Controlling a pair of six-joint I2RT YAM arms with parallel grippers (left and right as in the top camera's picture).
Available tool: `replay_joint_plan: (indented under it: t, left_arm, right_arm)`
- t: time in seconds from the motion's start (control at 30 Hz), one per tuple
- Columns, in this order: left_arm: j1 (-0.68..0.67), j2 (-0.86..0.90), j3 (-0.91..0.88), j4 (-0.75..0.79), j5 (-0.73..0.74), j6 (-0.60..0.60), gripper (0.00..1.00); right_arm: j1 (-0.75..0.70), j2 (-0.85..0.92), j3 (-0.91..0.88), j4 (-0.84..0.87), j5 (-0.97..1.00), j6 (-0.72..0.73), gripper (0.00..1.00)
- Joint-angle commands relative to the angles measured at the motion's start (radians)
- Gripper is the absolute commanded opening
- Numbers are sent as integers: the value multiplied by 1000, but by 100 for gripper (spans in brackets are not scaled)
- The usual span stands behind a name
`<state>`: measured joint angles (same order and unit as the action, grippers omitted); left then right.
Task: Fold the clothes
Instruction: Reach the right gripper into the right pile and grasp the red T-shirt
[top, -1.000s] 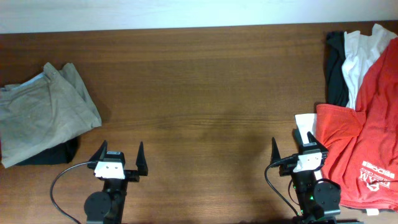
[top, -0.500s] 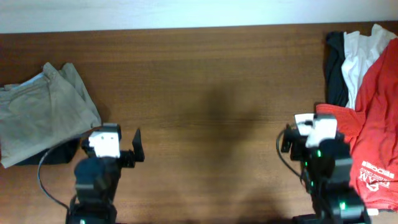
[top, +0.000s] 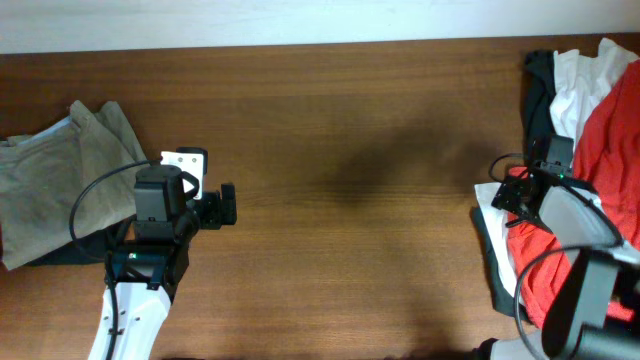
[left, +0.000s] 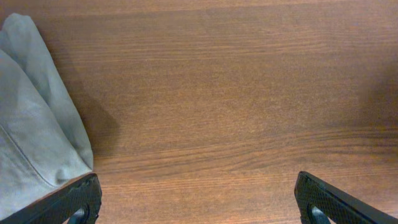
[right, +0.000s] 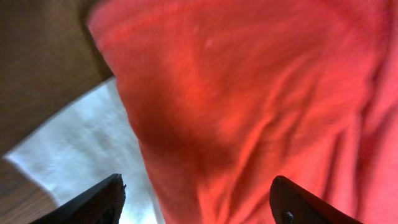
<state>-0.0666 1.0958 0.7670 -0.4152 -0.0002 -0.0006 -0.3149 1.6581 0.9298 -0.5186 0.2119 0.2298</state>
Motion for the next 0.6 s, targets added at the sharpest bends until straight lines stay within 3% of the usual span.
replay_joint_plan:
  t: [0.0, 0.1, 0.13, 0.2, 0.23, 0.27, 0.33, 0.43, 0.57]
  left_arm:
    - [-3, 2, 21, 10, 12, -3, 99]
    - [-3, 2, 21, 21, 15, -3, 99]
    - [-3, 2, 21, 21, 15, -3, 99]
    - [-3, 2, 21, 23, 15, -3, 99]
    - [-3, 2, 21, 26, 15, -3, 99]
    - [-3, 2, 21, 26, 15, -3, 99]
    - [-3, 2, 21, 26, 15, -3, 99]
    - [-3, 2, 21, 26, 15, -3, 99]
    - [-3, 2, 21, 25, 15, -3, 99]
  right_arm:
    - [-10, 95, 11, 0, -75, 15, 77]
    - [-13, 113, 11, -12, -77, 15, 31]
    - [-14, 108, 16, -26, -77, 15, 27]
    - [-14, 87, 48, -74, -75, 15, 31]
    - [-14, 74, 79, -106, -70, 15, 43]
    - [-14, 64, 107, -133, -70, 14, 45]
    - [-14, 62, 134, -167, -70, 14, 44]
    - [-14, 65, 125, -189, -70, 15, 31]
    - [-13, 65, 97, -192, -70, 15, 34]
